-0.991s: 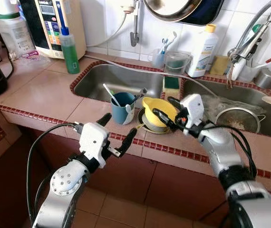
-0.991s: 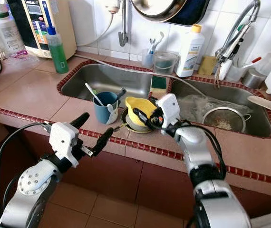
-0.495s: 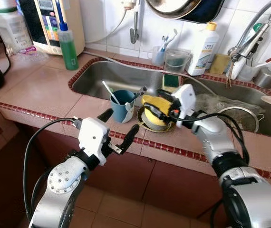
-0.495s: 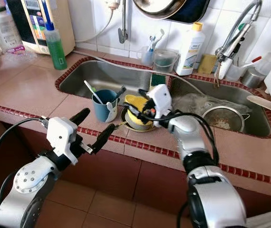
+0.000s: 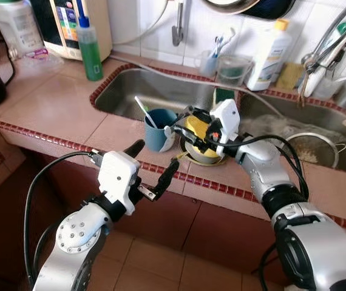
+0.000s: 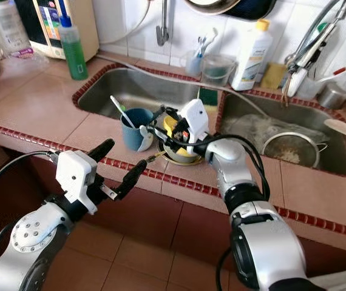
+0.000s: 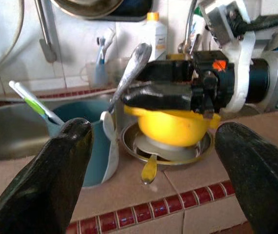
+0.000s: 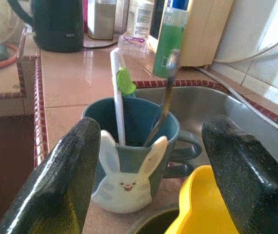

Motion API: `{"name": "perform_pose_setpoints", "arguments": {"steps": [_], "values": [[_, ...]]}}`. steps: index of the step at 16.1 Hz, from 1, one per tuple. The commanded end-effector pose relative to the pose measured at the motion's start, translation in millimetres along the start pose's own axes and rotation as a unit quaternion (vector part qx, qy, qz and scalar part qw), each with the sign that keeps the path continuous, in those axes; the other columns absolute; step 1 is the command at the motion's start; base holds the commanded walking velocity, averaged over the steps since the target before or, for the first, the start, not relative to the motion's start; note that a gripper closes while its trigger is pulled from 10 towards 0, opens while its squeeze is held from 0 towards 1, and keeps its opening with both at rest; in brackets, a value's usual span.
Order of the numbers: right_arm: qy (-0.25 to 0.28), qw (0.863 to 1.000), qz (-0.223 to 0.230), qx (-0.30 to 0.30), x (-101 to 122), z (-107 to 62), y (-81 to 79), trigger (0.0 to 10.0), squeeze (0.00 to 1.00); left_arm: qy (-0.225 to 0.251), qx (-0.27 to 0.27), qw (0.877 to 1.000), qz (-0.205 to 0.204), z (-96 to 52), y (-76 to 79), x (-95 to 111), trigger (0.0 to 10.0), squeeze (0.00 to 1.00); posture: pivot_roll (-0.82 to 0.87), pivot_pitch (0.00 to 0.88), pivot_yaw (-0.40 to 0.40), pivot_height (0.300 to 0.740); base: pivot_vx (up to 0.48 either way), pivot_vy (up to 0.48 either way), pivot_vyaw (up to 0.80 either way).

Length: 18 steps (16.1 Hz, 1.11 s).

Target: Kitchen organization

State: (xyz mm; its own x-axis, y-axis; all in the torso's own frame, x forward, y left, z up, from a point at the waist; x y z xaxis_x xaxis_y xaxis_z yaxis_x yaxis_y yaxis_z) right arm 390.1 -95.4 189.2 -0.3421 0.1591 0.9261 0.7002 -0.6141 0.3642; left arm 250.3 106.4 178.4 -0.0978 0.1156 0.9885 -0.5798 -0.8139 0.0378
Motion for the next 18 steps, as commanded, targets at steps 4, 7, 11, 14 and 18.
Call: {"name": "perform_pose_setpoints", "arguments": {"steps": [4,7,11,14,18], "values": [[0.028,1.000,0.004,-0.012,13.1,5.2,8.0,0.0,0.00,-0.008,-0.006,1.000,-0.002,-4.5,7.5,2.3,10.0,0.00,0.03,0.133,-0.053,0.740,0.000,0.000,0.00],[0.034,0.999,0.006,-0.010,15.3,7.5,7.3,0.0,0.00,-0.011,-0.004,1.000,-0.003,-4.5,7.9,3.8,10.0,0.00,0.03,0.137,-0.052,0.740,0.000,0.000,0.00],[0.045,0.999,0.019,0.000,18.1,9.9,6.2,0.0,0.00,-0.013,-0.002,1.000,-0.005,-4.9,9.4,4.7,10.0,0.00,0.03,0.145,-0.053,0.740,0.000,0.000,0.00],[0.051,0.998,0.029,0.005,20.0,11.7,5.8,0.0,0.00,-0.014,0.000,1.000,-0.006,-5.6,10.2,5.4,10.0,0.00,0.04,0.150,-0.054,0.740,0.000,0.000,0.00],[0.057,0.998,0.036,0.009,23.9,16.0,5.1,0.0,0.00,-0.015,0.003,1.000,-0.006,-6.4,11.1,6.1,10.0,0.00,0.05,0.155,-0.054,0.740,0.000,0.000,0.00]]}}
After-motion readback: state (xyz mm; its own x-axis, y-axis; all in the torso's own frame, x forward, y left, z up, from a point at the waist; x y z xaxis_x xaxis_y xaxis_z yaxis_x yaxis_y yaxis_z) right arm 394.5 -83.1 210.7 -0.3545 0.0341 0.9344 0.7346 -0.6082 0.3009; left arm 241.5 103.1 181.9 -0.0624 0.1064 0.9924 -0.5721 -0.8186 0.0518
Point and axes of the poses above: a point about 5 cm out from each wrist's last joint towards the gripper, its own z axis pointing out of the wrist towards the gripper, its own x axis along the axis of the wrist's last joint, y = z × x, the point moved 1 cm from there along z, pointing out of the wrist towards the gripper, and after that the axes turned 10 degrees about -z, right-handed, at the moved point
